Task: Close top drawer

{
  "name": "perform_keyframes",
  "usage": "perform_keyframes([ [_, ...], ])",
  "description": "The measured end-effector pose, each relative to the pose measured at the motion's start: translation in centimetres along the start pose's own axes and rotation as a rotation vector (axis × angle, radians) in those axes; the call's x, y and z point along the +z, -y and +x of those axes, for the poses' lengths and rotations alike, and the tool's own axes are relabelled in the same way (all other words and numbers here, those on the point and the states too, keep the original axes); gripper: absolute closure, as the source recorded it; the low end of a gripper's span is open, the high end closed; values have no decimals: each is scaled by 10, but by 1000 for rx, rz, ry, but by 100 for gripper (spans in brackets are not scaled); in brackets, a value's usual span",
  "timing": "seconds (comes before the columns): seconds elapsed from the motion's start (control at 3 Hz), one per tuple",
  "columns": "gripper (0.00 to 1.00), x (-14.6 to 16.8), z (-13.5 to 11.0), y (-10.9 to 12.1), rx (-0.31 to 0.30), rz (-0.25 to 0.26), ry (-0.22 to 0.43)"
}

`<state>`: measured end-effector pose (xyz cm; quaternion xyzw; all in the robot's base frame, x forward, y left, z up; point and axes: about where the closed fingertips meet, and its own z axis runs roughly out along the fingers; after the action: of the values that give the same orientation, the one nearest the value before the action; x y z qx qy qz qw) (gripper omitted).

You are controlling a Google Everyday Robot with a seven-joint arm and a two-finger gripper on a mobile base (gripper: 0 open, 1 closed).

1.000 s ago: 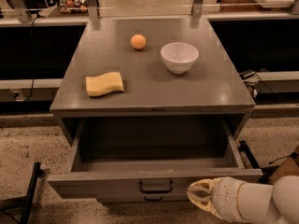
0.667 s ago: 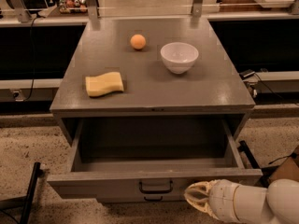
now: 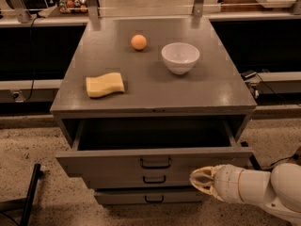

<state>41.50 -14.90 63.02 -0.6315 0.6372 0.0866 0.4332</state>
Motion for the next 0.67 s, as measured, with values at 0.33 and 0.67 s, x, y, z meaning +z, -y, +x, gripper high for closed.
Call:
perform_keyframes([
  [0.33,100,0,0,0,-1,0,0],
  [0.67,100,9,4,15,-23,20,-5],
])
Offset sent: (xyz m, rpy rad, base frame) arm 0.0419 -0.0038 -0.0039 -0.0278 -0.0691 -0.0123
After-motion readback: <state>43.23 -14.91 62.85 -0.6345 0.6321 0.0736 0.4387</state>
